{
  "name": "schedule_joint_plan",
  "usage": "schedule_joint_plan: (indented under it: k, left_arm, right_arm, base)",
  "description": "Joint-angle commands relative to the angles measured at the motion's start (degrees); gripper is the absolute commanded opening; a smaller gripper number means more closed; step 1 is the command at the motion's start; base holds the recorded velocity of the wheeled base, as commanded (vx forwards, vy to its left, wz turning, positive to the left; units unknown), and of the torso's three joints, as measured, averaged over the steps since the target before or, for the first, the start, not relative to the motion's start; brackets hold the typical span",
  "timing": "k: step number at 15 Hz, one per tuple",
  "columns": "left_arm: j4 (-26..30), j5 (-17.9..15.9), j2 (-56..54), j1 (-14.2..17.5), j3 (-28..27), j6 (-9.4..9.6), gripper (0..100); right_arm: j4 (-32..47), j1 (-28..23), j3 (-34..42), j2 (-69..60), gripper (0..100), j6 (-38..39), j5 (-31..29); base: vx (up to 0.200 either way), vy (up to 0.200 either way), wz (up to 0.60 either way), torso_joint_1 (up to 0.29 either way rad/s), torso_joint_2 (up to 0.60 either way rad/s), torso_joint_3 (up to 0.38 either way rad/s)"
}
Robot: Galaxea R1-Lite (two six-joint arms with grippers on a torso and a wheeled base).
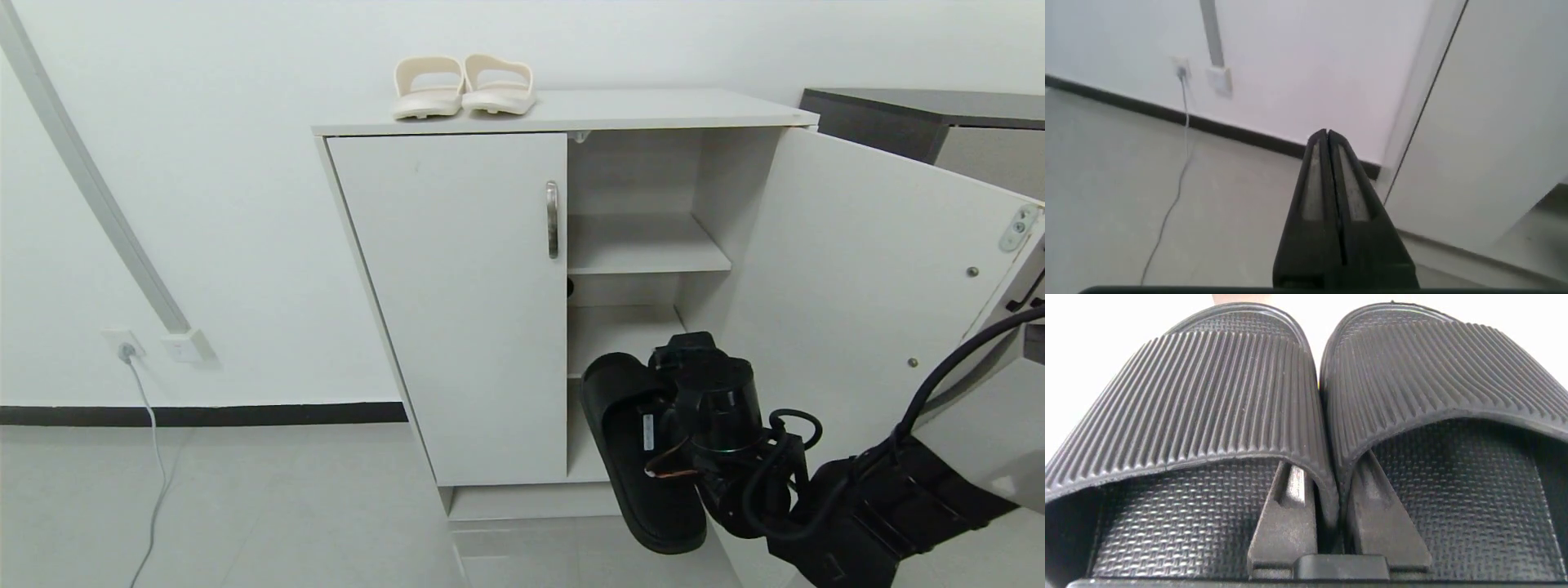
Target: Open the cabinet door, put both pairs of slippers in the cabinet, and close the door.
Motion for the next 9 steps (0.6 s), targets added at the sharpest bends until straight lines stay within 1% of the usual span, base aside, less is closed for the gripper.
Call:
schedule_joint_plan:
  k: [1, 2, 3, 4, 5, 6, 7, 8, 9]
  left_arm:
    - [13.3, -6.9, -20.4, 4.9, 4.6, 3.12, 0]
    - [12.5, -8.2, -20.2, 4.9, 5.8, 3.12, 0]
    - [12.5, -11.8, -20.2, 4.9, 5.8, 3.48, 0]
    - [12.6, -16.6, -20.2, 4.9, 5.7, 4.53, 0]
    - [15.0, -22.2, -20.1, 4.9, 5.8, 5.85, 0]
    - [15.8, -24.6, -20.0, 4.9, 5.6, 6.38, 0]
    - [15.2, -24.8, -20.0, 4.5, 5.8, 6.64, 0]
    - [15.2, -25.5, -20.0, 4.3, 5.8, 7.52, 0]
    - [15.2, -27.0, -20.0, 4.3, 5.8, 7.87, 0]
  right_arm:
    - [0.0, 0.1, 0.0, 0.1, 0, 0.0, 0.0]
    - [-0.1, 0.2, 0.3, 0.1, 0, 0.1, 0.0]
    - [-0.1, 0.2, 0.3, 0.1, 0, 0.1, -0.1]
    - [-0.1, 0.2, 0.4, 0.0, 0, 0.1, -0.1]
    - [-0.2, 0.4, 0.4, 0.0, 0, 0.1, -0.2]
    - [-0.5, 0.8, 0.5, 0.0, 0, 0.0, -0.6]
    - [-0.8, 1.0, 0.5, 0.0, 0, 0.0, -0.9]
    - [-0.8, 1.2, 0.5, 0.0, 0, -0.1, -0.9]
    - [-0.8, 1.3, 0.5, 0.1, 0, -0.1, -0.9]
  base:
    - [0.0, 0.0, 0.0, 0.0, 0.0, 0.0]
    - [0.0, 0.0, 0.0, 0.0, 0.0, 0.0]
    - [0.0, 0.0, 0.0, 0.0, 0.0, 0.0]
    - [0.0, 0.0, 0.0, 0.0, 0.0, 0.0]
    - [0.0, 0.0, 0.0, 0.0, 0.0, 0.0]
    - [0.0, 0.0, 0.0, 0.0, 0.0, 0.0]
    - [0.0, 0.0, 0.0, 0.0, 0.0, 0.0]
    - [0.0, 0.0, 0.0, 0.0, 0.0, 0.0]
    - [0.0, 0.0, 0.0, 0.0, 0.0, 0.0]
